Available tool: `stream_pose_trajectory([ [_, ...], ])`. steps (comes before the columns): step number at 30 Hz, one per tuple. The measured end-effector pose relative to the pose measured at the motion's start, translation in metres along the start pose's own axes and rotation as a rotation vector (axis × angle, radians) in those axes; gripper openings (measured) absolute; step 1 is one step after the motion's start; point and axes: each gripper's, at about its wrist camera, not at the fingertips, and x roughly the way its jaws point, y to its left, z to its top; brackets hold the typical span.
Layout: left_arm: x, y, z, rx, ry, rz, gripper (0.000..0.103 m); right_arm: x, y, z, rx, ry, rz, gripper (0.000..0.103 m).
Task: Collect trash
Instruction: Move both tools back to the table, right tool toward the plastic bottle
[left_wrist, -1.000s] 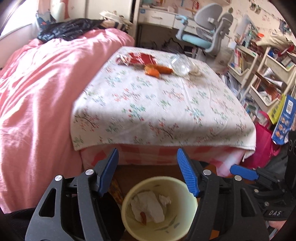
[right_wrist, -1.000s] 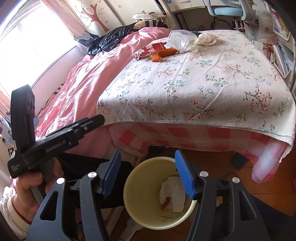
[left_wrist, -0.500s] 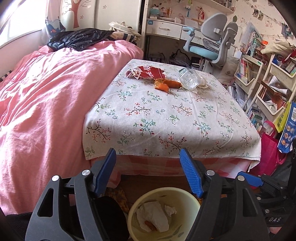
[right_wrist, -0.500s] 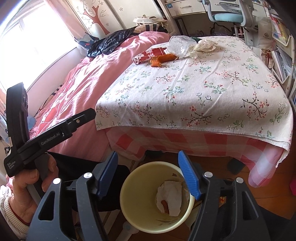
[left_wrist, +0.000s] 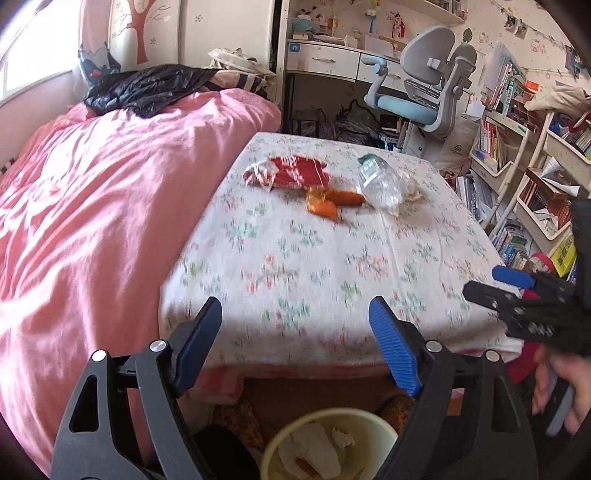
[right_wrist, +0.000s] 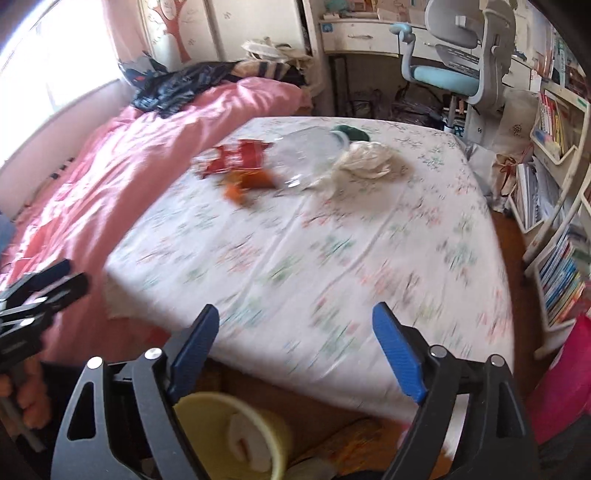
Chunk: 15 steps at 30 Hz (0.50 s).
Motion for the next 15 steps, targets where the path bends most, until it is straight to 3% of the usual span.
stream_pose_trajectory([
  [7, 0.029, 0.0, 0.045, 0.034, -0.024, 0.013, 0.08, 0.07, -0.045, 0.056, 0.011, 0.081, -0.094, 0.086],
  [13, 0.035, 0.006, 0.058, -0.022, -0.011, -0.018, 0.081, 0.117, -0.061, 0.08, -0.013, 0.126, -0.132, 0.094],
  [15, 0.036, 0.01, 0.061, -0.038, -0.011, -0.02, 0.082, 0.122, -0.061, 0.083, -0.031, 0.096, -0.138, 0.096],
])
